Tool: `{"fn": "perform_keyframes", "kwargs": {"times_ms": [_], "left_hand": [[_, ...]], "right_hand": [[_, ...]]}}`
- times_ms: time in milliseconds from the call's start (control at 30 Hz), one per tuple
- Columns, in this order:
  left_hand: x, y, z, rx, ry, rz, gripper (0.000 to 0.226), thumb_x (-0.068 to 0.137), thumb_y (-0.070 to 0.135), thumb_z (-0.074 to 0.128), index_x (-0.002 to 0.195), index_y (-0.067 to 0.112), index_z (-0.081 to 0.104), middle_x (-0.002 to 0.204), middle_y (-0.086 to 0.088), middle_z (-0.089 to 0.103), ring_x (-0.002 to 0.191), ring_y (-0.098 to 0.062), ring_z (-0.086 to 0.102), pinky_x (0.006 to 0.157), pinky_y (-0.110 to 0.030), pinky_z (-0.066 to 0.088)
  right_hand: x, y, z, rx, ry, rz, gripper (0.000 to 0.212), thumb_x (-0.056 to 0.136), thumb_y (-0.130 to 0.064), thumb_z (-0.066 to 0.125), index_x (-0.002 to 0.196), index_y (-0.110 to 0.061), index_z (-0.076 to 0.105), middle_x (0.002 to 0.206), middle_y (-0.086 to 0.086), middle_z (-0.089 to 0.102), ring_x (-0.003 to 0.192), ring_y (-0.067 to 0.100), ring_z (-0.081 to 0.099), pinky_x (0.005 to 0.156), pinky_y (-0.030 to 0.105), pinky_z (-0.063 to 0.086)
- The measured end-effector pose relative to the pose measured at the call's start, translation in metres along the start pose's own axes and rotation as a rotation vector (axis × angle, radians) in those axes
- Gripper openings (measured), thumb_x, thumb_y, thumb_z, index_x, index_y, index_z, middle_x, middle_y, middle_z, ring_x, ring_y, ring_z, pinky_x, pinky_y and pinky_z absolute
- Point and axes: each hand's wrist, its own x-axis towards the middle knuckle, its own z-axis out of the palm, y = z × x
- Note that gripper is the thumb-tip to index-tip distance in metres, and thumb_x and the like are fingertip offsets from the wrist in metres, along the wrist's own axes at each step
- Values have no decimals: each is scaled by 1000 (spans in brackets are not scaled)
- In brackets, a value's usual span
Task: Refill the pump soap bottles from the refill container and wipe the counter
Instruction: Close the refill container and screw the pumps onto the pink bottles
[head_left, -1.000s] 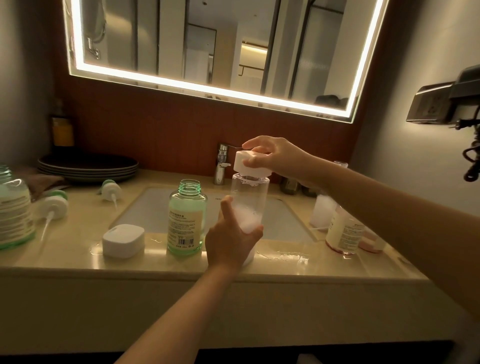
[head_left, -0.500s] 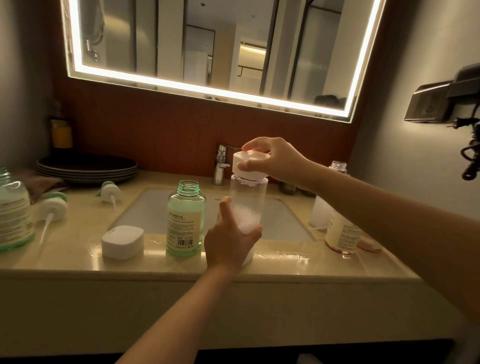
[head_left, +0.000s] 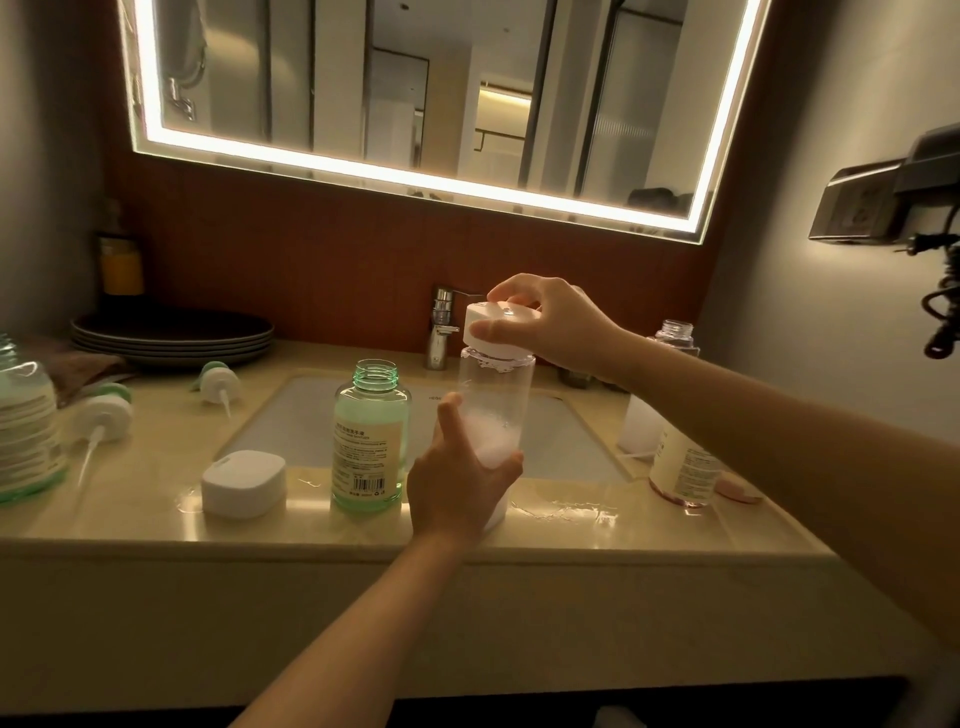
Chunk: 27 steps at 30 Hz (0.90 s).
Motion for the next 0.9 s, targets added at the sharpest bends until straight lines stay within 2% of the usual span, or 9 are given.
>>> {"fn": "perform_keyframes", "kwargs": {"times_ms": [100,200,333,433,533,633,700,767,900], "left_hand": [[-1,1,-1,-8,-2,-4,81,70,44,75,131,10,33,112,-9,59,85,-25,62,65,-22,42],[-1,2,-2,-5,-11,-14,81,70,45,74,131,11,32,114,-8,58,87,-24,62,66,-21,41],[-1,2,-3,9,-22,-25,81,72,47,72,132,11,31,116,-7,57,90,-25,61,67,-21,40],[-1,4,-3,9,-26,-28,80,72,46,71,132,12,30,117,-7,56,91,-25,61,68,-21,38],[-1,4,-3,3,-25,-32,80,72,46,72,132,12,30,117,-7,56,91,-25,61,68,-21,39],[-2,3,-3,-3,-26,-31,81,72,46,72,132,12,30,117,-8,56,91,-25,61,67,-21,39],[-2,3,-4,6,-27,-28,81,72,46,72,132,12,30,117,-8,56,91,-24,61,67,-21,39],[-2,3,-4,11,-27,-26,80,73,47,71,132,12,30,117,-7,56,91,-24,61,67,-20,39],[-2,3,-4,17,-34,-30,80,73,47,71,131,12,30,118,-7,55,91,-24,61,67,-21,39]], "right_hand": [[0,-2,1,-15,-23,21,62,81,-51,57,131,-17,44,130,4,50,105,15,49,78,17,41],[-1,-5,-1,12,-115,40,63,84,-46,57,138,-22,35,143,4,36,120,19,43,84,18,37],[-2,-4,-1,21,-107,11,54,83,-36,63,131,-17,45,132,4,49,105,11,47,69,9,41],[-3,-1,2,-57,-26,9,61,78,-48,64,128,-16,48,127,6,51,105,16,51,77,19,43],[-3,-2,4,-103,-21,-2,67,79,-54,59,133,-18,42,132,7,46,111,19,49,81,22,42],[-3,-5,1,-82,-58,1,64,83,-47,59,137,-21,37,139,5,41,119,19,45,83,20,37],[-2,-5,0,-78,-54,-7,57,84,-40,62,133,-19,43,134,5,48,112,16,48,83,20,40],[-2,-4,0,-98,-36,-17,53,82,-42,63,127,-16,50,128,6,54,107,16,52,85,24,45],[-1,-4,1,-164,-27,-22,55,81,-47,62,125,-14,52,125,6,56,108,20,55,89,31,49]]}}
